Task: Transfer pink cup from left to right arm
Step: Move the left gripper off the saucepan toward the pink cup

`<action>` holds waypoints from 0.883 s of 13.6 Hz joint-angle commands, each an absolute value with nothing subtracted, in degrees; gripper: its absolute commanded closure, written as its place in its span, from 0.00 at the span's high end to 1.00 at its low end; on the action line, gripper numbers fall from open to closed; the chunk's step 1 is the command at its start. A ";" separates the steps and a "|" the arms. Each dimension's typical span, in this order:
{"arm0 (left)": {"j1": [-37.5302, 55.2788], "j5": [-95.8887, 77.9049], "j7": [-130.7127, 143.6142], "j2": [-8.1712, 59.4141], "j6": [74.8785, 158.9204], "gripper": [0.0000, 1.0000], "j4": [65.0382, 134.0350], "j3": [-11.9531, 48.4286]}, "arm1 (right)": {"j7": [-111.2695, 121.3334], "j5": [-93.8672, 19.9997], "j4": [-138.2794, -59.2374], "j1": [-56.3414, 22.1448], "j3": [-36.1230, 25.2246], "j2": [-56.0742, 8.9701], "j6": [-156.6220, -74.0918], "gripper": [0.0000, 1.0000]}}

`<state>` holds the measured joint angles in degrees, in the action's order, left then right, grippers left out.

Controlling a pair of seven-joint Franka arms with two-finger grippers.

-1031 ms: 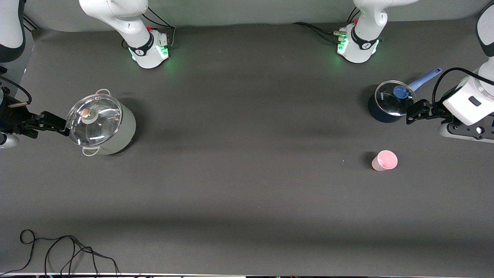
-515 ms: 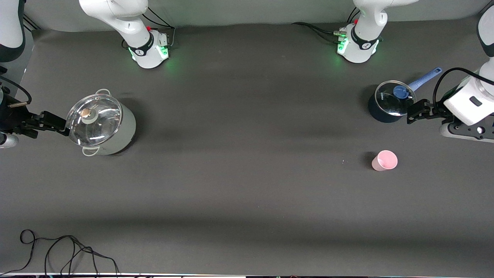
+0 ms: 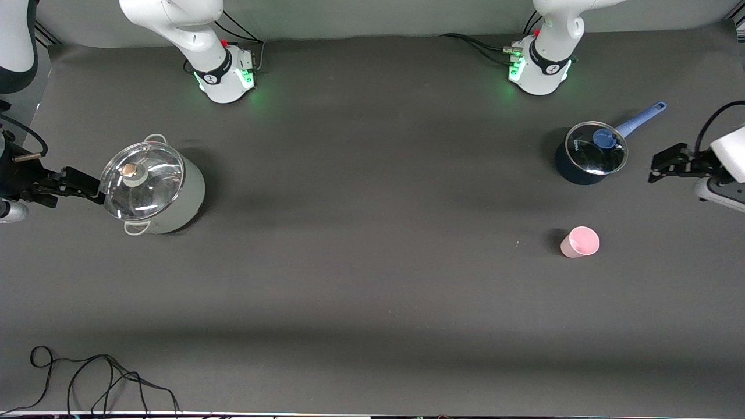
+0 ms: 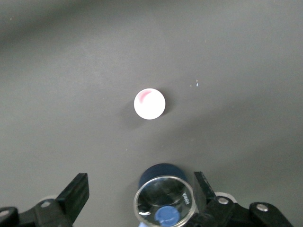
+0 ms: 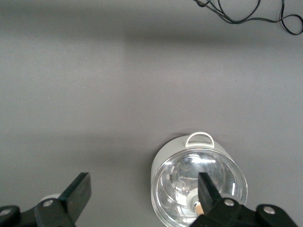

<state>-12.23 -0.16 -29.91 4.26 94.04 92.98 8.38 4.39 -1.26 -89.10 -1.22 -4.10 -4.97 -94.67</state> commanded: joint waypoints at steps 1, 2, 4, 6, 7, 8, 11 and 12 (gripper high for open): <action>-13.88 0.44 -35.15 5.53 93.78 0.99 91.50 8.70 | 5.63 -2.81 -89.65 -1.14 -4.48 -3.96 -94.31 1.00; -15.37 0.53 -35.94 6.41 93.69 1.00 90.97 8.79 | 5.63 -2.81 -89.65 -1.23 -4.48 -3.96 -94.31 1.00; -18.79 0.53 -42.41 8.51 93.78 1.00 89.65 8.79 | 5.63 -2.81 -89.65 -1.23 -4.48 -3.96 -94.31 1.00; -22.66 -0.61 -51.46 10.36 96.31 0.99 90.00 8.79 | 5.63 -2.81 -89.65 -1.23 -4.48 -3.87 -94.31 1.00; -24.94 -2.36 -57.42 11.76 97.72 0.90 90.00 8.88 | 5.63 -2.81 -89.65 -1.23 -4.48 -3.87 -94.31 1.00; -26.87 -6.03 -63.14 13.00 98.78 0.89 90.09 8.88 | 5.63 -2.81 -89.65 -1.23 -4.48 -3.87 -94.31 1.00; -32.94 -16.92 -79.31 18.96 99.75 0.91 90.09 8.88 | 5.63 -2.81 -89.65 -1.23 -4.48 -3.69 -94.31 1.00; -34.61 -20.09 -85.37 20.90 99.58 0.96 90.17 8.88 | 5.63 -2.81 -89.65 -1.23 -4.48 -3.78 -94.22 1.00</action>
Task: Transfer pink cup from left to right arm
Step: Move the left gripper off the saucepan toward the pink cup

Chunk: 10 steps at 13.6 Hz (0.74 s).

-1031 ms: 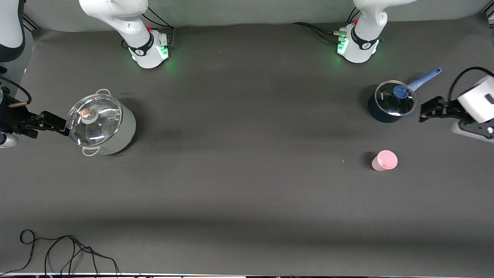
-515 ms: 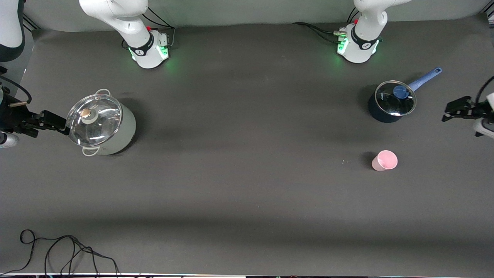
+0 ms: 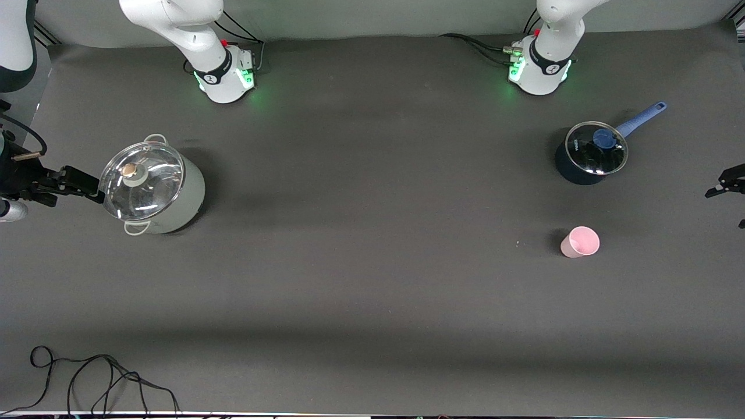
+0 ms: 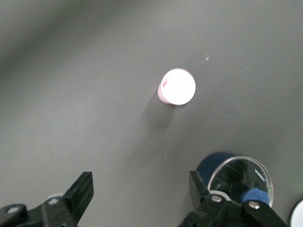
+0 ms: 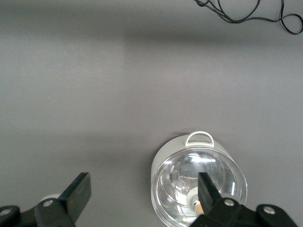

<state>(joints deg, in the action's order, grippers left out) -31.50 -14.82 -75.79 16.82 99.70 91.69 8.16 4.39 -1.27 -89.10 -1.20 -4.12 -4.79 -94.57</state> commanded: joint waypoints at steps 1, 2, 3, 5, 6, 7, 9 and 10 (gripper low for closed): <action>-35.50 -22.04 -90.48 22.66 99.67 0.98 90.18 8.88 | 5.63 -2.81 -89.65 -1.23 -4.48 -3.69 -94.31 1.00; -36.73 -23.89 -94.09 24.15 99.67 0.98 90.26 8.88 | 5.63 -2.81 -89.65 -1.23 -4.48 -3.69 -94.31 1.00; -38.30 -26.34 -98.13 26.17 98.97 0.98 90.44 8.88 | 5.63 -2.81 -89.74 -1.23 -4.48 -3.69 -94.31 1.00; -40.51 -33.45 -111.11 31.52 98.26 0.97 91.32 8.88 | 5.63 -2.81 -89.74 -1.23 -4.48 -3.69 -94.31 1.00; -41.21 -35.92 -117.27 34.60 97.91 0.97 91.23 8.96 | 5.63 -2.81 -89.74 -1.23 -4.48 -3.78 -94.31 1.00; -41.31 -38.21 -122.99 37.85 97.48 0.97 91.06 9.14 | 5.63 -2.81 -89.74 -1.23 -4.48 -3.78 -94.31 1.00; -41.22 -44.27 -132.06 42.87 97.38 0.97 91.14 9.14 | 5.63 -2.81 -89.74 -1.23 -4.48 -3.78 -94.31 1.00; -41.22 -45.78 -134.88 45.07 97.38 0.98 91.06 9.31 | 5.63 -2.81 -89.74 -1.23 -4.48 -3.69 -94.31 1.00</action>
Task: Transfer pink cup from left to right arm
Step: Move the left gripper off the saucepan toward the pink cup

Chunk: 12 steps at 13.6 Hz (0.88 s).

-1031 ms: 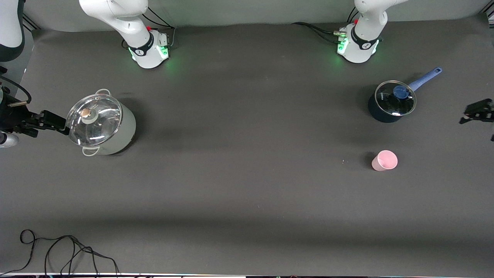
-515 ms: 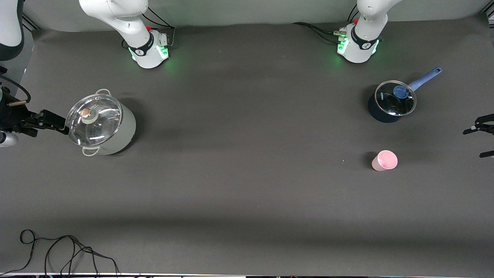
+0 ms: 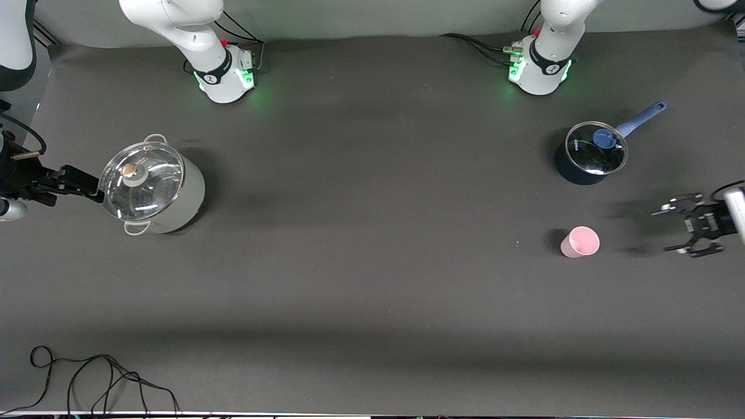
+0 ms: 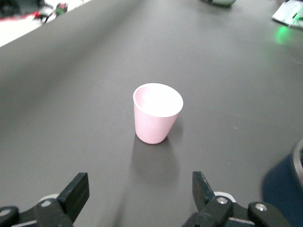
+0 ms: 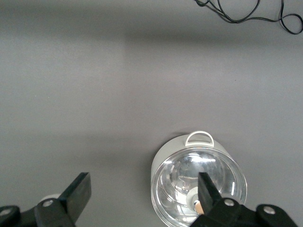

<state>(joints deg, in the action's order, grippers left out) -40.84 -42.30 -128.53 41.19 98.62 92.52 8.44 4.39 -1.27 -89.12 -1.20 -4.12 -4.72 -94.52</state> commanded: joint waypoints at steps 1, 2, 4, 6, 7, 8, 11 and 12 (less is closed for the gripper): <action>-41.05 -47.88 -138.04 47.18 97.12 0.98 91.05 9.40 | 5.63 -2.81 -89.74 -1.23 -4.48 -3.78 -94.31 1.00; -40.70 -50.08 -141.12 49.29 96.16 0.98 91.05 9.40 | 5.63 -2.81 -89.74 -1.23 -4.48 -3.69 -94.22 1.00; -40.34 -52.99 -146.49 52.89 94.66 0.98 91.05 9.49 | 5.63 -2.81 -89.74 -1.14 -4.48 -3.69 -94.31 1.00; -40.34 -54.05 -150.89 55.36 94.22 0.98 91.06 10.80 | 5.63 -2.81 -89.74 -1.14 -4.48 -3.69 -94.31 1.00; -40.34 -54.40 -152.65 56.07 94.22 0.98 91.05 11.42 | 5.63 -2.81 -89.74 -1.14 -4.48 -3.69 -94.31 1.00; -40.34 -54.84 -153.62 56.51 94.22 0.98 91.05 12.21 | 5.63 -2.81 -89.74 -1.14 -4.48 -3.69 -94.31 1.00; -40.25 -56.16 -154.42 58.53 94.39 0.98 90.97 14.14 | 5.63 -2.81 -89.74 -1.23 -4.48 -3.69 -94.22 1.00; -40.25 -56.68 -154.42 58.88 94.48 0.98 91.05 14.85 | 5.63 -2.81 -89.74 -1.14 -4.48 -3.69 -94.22 1.00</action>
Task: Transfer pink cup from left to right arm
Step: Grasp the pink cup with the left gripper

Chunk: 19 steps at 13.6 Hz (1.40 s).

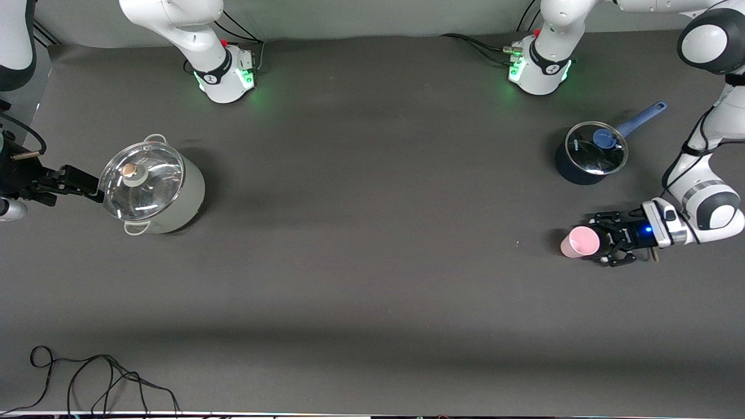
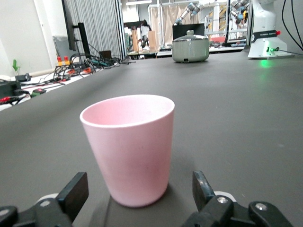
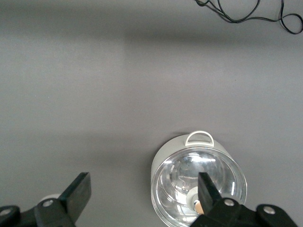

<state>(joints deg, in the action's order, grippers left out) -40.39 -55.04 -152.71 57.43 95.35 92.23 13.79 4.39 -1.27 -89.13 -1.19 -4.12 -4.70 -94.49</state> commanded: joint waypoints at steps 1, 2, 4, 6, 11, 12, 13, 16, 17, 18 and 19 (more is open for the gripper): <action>-39.99 -57.12 -154.51 59.23 94.48 0.98 91.05 15.11 | 5.71 -2.81 -89.74 -1.14 -4.48 -3.69 -94.22 1.00; -39.29 -57.56 -154.51 59.67 94.48 0.98 91.05 15.20 | 5.63 -2.81 -89.74 -1.14 -4.48 -3.69 -94.22 1.00; -38.41 -59.06 -155.21 60.11 94.57 0.98 91.05 15.21 | 5.71 -2.81 -89.74 -1.14 -4.57 -3.69 -94.22 1.00; -37.53 -60.02 -155.30 60.47 94.83 0.64 90.97 15.21 | 5.63 -2.81 -89.74 -1.14 -4.57 -3.60 -94.22 1.00; -33.94 -61.78 -154.25 60.38 95.01 0.00 89.21 16.25 | 5.63 -2.81 -89.74 -1.14 -4.57 -3.60 -94.22 1.00; -33.14 -63.53 -152.94 60.29 95.18 0.00 89.04 17.13 | 5.63 -2.81 -89.74 -1.14 -4.57 -3.60 -94.22 1.00; -31.92 -64.94 -152.15 60.29 95.62 0.00 88.95 18.44 | 5.63 -2.81 -89.74 -1.14 -4.57 -3.60 -94.22 1.00; -24.90 -73.62 -151.35 59.94 99.48 0.00 87.89 20.73 | 5.63 -2.81 -89.82 -1.14 -4.57 -3.43 -94.22 1.00; -22.79 -77.31 -151.35 59.94 101.93 0.00 87.63 22.31 | 5.54 -2.81 -89.65 -1.14 -4.57 -3.43 -94.22 1.00; -20.94 -80.30 -151.35 59.94 105.87 0.00 87.37 24.24 | 5.54 -2.81 -89.74 -1.14 -4.57 -3.34 -94.22 1.00; -19.26 -82.86 -150.83 59.94 111.04 0.00 86.06 27.22 | 5.36 -2.81 -89.74 -1.14 -4.48 -3.43 -94.22 1.00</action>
